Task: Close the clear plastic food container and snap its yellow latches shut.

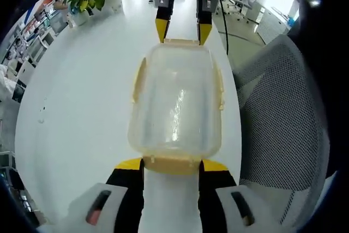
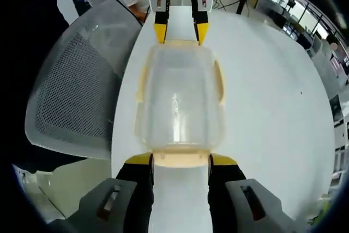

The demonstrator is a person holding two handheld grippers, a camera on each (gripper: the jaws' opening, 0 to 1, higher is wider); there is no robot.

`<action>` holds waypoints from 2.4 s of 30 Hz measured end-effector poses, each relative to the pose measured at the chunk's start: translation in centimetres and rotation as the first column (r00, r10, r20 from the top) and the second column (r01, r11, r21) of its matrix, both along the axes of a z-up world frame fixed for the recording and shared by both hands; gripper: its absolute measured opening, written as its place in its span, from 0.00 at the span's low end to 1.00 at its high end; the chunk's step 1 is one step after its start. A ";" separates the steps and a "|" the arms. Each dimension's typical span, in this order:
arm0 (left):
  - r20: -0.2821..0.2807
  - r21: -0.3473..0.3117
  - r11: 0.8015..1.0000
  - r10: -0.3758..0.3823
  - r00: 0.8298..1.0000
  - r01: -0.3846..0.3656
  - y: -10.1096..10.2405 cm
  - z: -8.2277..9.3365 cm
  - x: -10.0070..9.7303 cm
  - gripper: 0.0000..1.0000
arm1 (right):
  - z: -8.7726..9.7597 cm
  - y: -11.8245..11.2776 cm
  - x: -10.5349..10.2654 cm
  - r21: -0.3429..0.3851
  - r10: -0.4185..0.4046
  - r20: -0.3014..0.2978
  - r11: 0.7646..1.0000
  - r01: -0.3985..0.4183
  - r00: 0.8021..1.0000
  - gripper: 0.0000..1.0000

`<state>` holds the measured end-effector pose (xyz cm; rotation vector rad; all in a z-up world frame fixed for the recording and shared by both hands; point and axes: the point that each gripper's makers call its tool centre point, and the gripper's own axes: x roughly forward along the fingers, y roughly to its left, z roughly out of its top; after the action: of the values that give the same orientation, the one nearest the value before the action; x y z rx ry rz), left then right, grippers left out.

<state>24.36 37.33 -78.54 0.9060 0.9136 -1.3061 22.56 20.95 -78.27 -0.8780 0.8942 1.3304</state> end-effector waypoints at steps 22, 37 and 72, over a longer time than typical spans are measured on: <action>-0.006 -0.009 1.000 -0.010 1.000 0.010 -0.2 -0.5 0.1 0.33 | -0.9 -0.1 0.0 0.035 -0.025 0.012 0.999 0.024 1.000 0.35; -0.030 -0.008 0.999 -0.048 0.998 0.048 -0.2 -0.8 0.0 0.35 | -1.1 -0.1 0.0 0.044 -0.050 0.008 0.998 0.050 0.999 0.37; -0.505 -0.189 0.643 0.585 0.635 -0.743 0.4 1.0 0.4 0.34 | 1.8 -0.9 1.3 0.261 -0.589 -0.348 0.687 0.678 0.730 0.34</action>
<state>24.77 37.72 -77.52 -0.0767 1.1186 -0.9347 23.87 20.06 -76.48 -0.0600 0.9693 0.9303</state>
